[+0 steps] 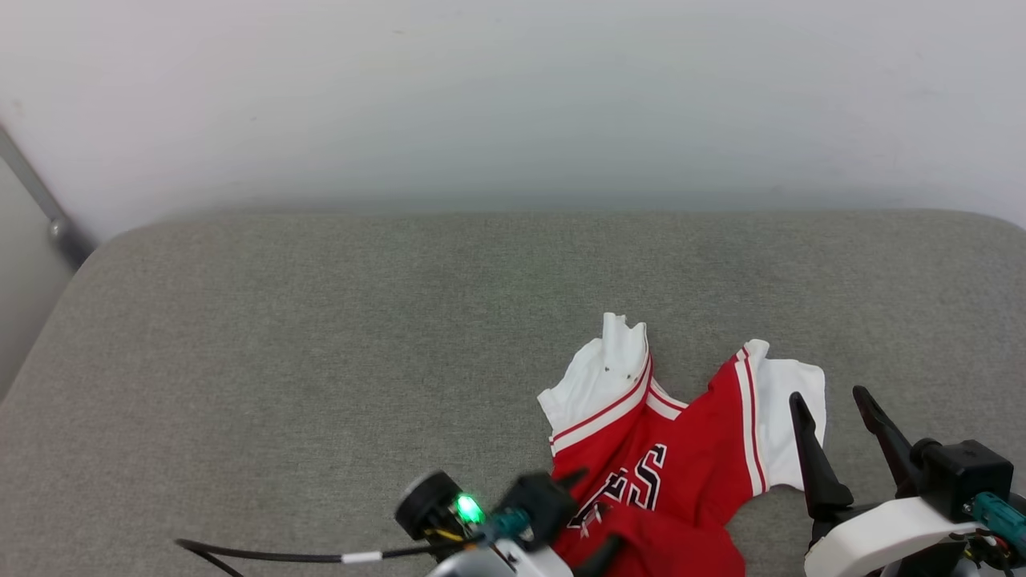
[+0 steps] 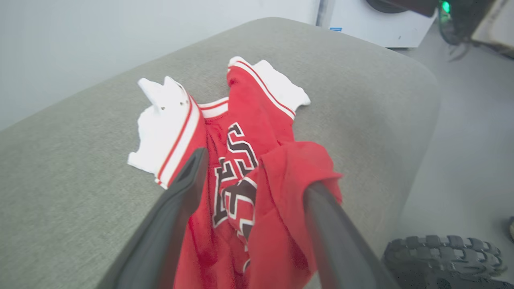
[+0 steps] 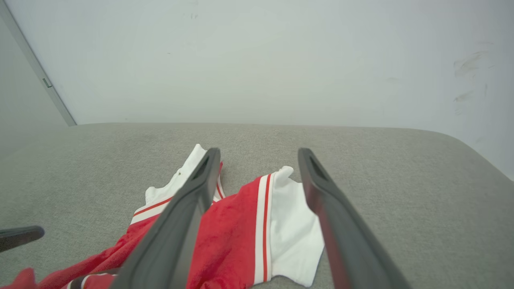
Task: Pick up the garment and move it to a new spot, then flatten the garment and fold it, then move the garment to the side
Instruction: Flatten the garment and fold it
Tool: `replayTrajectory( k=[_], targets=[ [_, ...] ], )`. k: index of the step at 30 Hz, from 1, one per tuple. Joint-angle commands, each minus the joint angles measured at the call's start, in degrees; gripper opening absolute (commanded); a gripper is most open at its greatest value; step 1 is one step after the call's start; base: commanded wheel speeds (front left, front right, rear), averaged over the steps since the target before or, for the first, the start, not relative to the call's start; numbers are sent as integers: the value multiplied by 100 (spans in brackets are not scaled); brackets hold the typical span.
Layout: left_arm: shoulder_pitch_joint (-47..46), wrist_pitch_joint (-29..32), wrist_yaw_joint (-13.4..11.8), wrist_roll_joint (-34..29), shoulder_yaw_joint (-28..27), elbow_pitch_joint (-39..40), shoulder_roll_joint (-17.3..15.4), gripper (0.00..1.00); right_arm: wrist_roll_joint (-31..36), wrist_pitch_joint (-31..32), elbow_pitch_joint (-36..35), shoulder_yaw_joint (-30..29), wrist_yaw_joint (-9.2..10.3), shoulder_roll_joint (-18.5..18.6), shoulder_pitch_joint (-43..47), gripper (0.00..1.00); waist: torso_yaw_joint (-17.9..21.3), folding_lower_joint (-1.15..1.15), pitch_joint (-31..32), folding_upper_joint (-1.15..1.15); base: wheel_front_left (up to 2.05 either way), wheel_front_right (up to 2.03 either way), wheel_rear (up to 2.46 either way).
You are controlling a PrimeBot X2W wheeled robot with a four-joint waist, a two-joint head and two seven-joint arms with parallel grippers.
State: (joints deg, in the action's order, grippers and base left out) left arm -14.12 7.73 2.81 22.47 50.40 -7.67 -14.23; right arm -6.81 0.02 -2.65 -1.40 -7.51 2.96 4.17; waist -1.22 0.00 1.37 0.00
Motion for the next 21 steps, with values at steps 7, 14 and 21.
replayTrajectory(
  k=[7,14,21],
  targets=[
    [-477,-463,-468,139,-738,0,74,100,19,22,-87,53,4,-13,42,100,176,0,-13,0,0,0,0],
    [-1213,-317,-515,285,-1151,-424,86,100,9,13,-158,94,4,-13,-133,100,479,0,-374,0,0,0,0],
    [-1931,514,-220,470,-1170,-1066,-29,100,-46,-82,-103,131,4,-14,-317,100,746,0,-780,0,0,0,0]
  ],
)
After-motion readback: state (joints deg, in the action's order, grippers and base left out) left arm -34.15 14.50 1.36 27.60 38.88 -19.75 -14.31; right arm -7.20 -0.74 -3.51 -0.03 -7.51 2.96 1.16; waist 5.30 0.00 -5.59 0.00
